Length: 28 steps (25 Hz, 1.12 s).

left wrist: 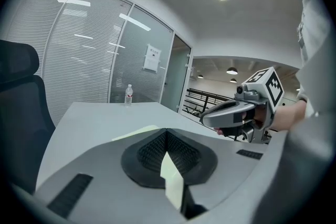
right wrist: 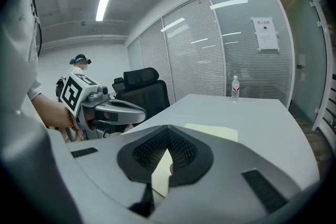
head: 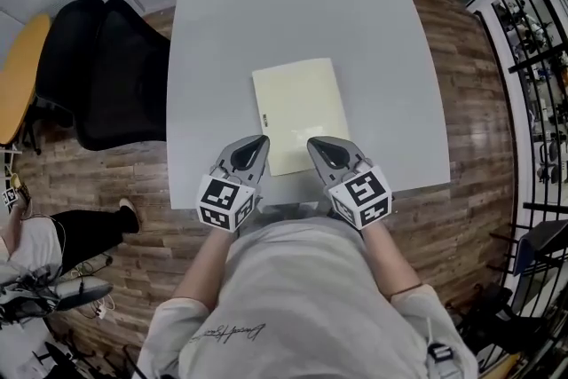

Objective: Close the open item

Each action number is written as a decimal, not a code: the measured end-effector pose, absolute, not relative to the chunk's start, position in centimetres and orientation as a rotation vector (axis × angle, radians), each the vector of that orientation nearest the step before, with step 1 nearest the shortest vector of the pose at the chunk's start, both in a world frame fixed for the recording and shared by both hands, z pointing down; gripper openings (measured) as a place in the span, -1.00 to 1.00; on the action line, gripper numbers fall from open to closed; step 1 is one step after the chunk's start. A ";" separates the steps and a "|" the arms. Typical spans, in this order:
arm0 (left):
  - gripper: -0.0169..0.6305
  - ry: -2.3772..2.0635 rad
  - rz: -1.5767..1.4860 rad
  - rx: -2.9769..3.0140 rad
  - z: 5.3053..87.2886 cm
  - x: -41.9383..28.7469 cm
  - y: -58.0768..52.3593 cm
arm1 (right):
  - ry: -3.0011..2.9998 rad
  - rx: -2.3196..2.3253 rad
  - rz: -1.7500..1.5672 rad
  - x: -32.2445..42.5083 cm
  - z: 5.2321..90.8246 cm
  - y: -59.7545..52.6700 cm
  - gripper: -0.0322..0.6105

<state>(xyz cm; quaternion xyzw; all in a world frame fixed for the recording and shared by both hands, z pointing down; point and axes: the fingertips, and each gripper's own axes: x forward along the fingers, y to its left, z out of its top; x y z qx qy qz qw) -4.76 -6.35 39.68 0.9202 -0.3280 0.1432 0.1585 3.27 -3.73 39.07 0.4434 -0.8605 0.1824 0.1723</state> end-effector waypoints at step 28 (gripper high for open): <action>-0.92 -0.935 0.371 2.650 38.1 -4.5 -7.3 | -2.452 1.262 0.522 3.6 38.6 -4.5 -0.86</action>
